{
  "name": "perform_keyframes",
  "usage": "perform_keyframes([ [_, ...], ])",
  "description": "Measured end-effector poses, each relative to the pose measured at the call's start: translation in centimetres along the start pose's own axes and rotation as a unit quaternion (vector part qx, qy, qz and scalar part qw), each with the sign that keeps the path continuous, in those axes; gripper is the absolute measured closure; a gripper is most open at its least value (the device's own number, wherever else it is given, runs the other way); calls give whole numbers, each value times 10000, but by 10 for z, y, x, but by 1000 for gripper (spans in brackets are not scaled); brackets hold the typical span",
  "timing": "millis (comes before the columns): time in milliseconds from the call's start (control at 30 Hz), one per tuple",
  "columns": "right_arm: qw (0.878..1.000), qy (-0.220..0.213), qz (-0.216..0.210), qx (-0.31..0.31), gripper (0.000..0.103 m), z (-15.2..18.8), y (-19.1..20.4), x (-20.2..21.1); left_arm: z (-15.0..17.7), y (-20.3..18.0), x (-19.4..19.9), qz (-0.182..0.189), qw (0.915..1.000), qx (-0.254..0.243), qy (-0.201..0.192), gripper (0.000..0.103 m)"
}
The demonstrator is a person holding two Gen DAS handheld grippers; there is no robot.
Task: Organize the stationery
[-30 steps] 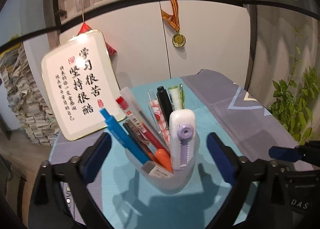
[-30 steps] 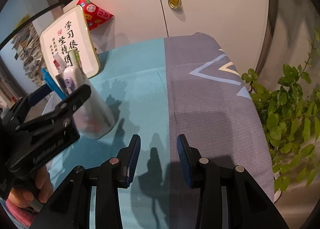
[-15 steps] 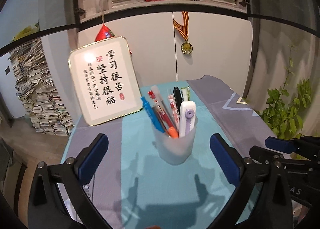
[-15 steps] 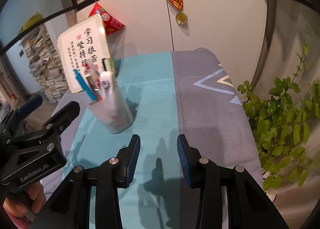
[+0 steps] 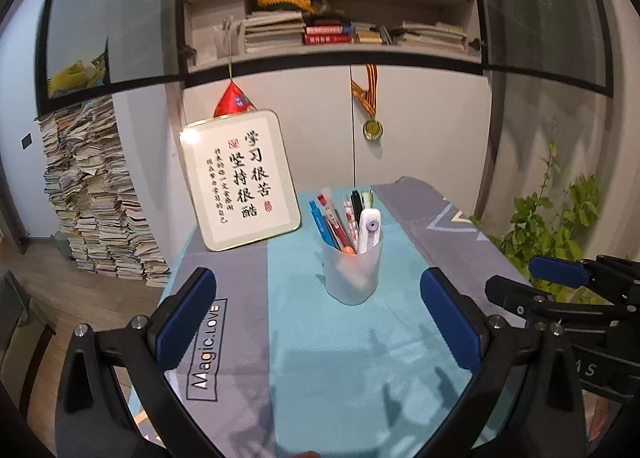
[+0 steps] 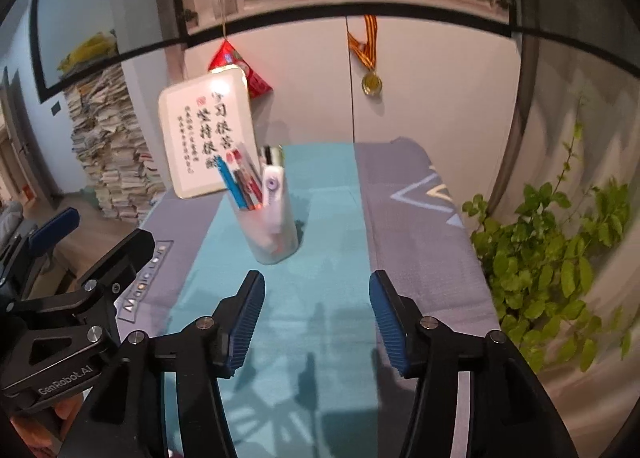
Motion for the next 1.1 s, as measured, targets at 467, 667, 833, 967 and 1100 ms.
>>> perform_keyframes([
  [467, 9964, -777, 265, 221, 37, -6, 35, 70, -11, 30, 61, -53, 9985, 227, -501, 1],
  [667, 9940, -1028, 259, 272, 33, -6, 44, 88, -13, 35, 81, -92, 9970, 276, -721, 1],
  [833, 9938, -1046, 258, 281, 33, -5, 46, 90, -11, 35, 86, -91, 9968, 274, -742, 1],
  [967, 9926, -1162, 271, 208, 33, -5, 45, 97, -12, 34, 88, -102, 9967, 280, -755, 1],
  [1100, 9917, -1246, 308, 79, 33, -5, 40, 103, -13, 32, 90, -104, 9965, 294, -777, 1],
])
Point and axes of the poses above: each gripper's, at about its wrist camera, not at the fingertips, and x roughly against the way its jaws point, y to its left, z to its underside, the point moved 10 cm from there along -x, roughly the way its jaws point, and after that the axes turned 15 degrees about -z, right-handed, at the moved point
